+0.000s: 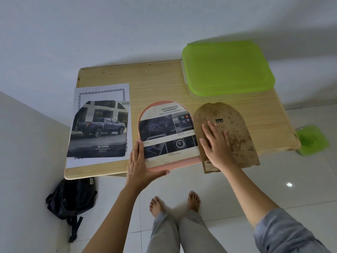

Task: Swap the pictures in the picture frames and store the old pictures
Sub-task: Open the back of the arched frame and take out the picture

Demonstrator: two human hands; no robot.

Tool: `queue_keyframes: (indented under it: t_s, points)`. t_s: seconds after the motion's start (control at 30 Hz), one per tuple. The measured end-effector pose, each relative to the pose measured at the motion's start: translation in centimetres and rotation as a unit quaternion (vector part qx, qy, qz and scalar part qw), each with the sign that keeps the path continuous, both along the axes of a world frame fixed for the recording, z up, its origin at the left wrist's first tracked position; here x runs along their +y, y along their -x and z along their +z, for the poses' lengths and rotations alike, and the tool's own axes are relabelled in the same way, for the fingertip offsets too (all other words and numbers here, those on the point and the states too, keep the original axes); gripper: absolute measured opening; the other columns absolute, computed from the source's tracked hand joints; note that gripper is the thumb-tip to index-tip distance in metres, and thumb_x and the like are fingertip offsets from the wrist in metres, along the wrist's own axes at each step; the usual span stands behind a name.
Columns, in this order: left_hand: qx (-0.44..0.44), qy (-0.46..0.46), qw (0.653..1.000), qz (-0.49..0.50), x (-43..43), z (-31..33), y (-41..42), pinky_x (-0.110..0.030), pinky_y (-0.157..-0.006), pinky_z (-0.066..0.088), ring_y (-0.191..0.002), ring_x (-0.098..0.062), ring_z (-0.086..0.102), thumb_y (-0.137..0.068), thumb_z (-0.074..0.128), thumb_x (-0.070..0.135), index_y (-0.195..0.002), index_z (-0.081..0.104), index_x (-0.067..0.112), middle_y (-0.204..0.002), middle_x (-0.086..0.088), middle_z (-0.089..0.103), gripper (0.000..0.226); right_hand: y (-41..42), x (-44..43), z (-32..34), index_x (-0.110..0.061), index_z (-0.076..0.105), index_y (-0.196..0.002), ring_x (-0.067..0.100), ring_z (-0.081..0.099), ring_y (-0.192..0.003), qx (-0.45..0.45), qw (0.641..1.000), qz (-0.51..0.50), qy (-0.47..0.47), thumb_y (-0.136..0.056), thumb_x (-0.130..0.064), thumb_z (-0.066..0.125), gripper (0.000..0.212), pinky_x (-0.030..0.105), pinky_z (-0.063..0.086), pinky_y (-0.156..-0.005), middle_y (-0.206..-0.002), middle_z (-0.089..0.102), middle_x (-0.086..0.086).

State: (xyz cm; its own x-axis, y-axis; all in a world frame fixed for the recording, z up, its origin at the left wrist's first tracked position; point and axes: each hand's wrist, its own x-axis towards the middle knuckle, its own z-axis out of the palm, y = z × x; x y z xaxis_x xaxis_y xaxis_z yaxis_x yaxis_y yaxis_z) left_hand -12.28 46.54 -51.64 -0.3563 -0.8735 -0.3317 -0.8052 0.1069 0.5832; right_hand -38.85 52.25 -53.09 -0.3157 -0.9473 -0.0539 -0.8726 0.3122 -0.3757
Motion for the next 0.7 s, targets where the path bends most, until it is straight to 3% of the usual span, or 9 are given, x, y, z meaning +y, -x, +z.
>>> queue_keyframes:
  t_s: [0.23, 0.6, 0.7]
  points:
    - [0.02, 0.002, 1.0, 0.009, -0.1, -0.1, -0.1, -0.045, -0.115, 0.011, -0.145, -0.017, -0.001, -0.046, 0.064, 0.075, -0.146, -0.012, 0.028, -0.157, 0.009, -0.006, 0.134, 3.3, 0.6, -0.1, -0.025, 0.029, -0.143, 0.013, 0.006, -0.144, -0.022, 0.999, -0.029, -0.023, -0.094, -0.035, 0.046, 0.053, 0.046, -0.004, -0.114, -0.155, 0.017, -0.003]
    - [0.02, 0.016, 1.0, -0.002, -0.2, -0.1, -0.2, -0.043, -0.116, 0.014, -0.144, -0.013, 0.001, -0.046, 0.065, 0.075, -0.147, -0.006, 0.026, -0.157, 0.007, 0.002, 0.133, 1.9, -1.1, 0.2, -0.026, 0.027, -0.144, 0.013, 0.004, -0.144, -0.031, 0.999, 0.007, -0.041, -0.095, -0.036, 0.045, 0.054, 0.043, -0.006, -0.114, -0.155, 0.014, -0.006]
    - [0.014, 0.015, 1.0, -0.004, -0.2, -0.2, -0.3, -0.043, -0.116, 0.014, -0.144, -0.013, 0.0, -0.045, 0.061, 0.082, -0.148, -0.006, 0.026, -0.157, 0.007, 0.001, 0.135, 1.2, -1.4, 0.9, -0.019, 0.034, -0.142, 0.017, 0.014, -0.143, -0.08, 0.997, -0.013, -0.015, -0.094, -0.024, 0.048, 0.05, 0.045, 0.007, -0.117, -0.153, 0.022, 0.0]
